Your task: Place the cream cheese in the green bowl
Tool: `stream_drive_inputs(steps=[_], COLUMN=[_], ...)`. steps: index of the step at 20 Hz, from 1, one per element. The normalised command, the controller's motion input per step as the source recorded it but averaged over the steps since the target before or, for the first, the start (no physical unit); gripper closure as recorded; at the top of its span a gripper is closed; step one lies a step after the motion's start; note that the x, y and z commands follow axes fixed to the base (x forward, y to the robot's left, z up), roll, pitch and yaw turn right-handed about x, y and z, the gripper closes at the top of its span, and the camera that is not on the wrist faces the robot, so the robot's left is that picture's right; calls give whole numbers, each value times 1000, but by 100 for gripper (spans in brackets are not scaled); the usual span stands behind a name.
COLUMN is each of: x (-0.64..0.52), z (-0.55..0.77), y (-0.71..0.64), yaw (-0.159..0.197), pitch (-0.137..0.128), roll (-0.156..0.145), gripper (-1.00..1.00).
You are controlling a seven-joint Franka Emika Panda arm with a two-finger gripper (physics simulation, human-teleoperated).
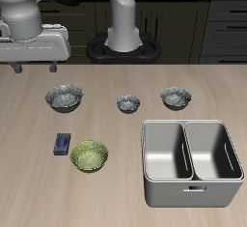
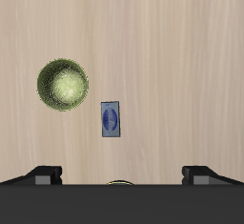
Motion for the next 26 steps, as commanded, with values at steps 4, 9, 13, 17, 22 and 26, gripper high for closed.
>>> stream_drive_inputs(steps=[4,9,13,17,22,26], x=[14,-39,-119,-103,-35,-60], z=[-105,-217,-269,-412,-342,-195], y=[76,55,23,136,133,23], yaw=[-12,-31,-17,7,-21,19], pitch=[-5,-6,-34,1,10,-23], roll=[-11,-35,-2,-7,22,-8], gripper=[-100,-100,-100,-100,-100,-100])
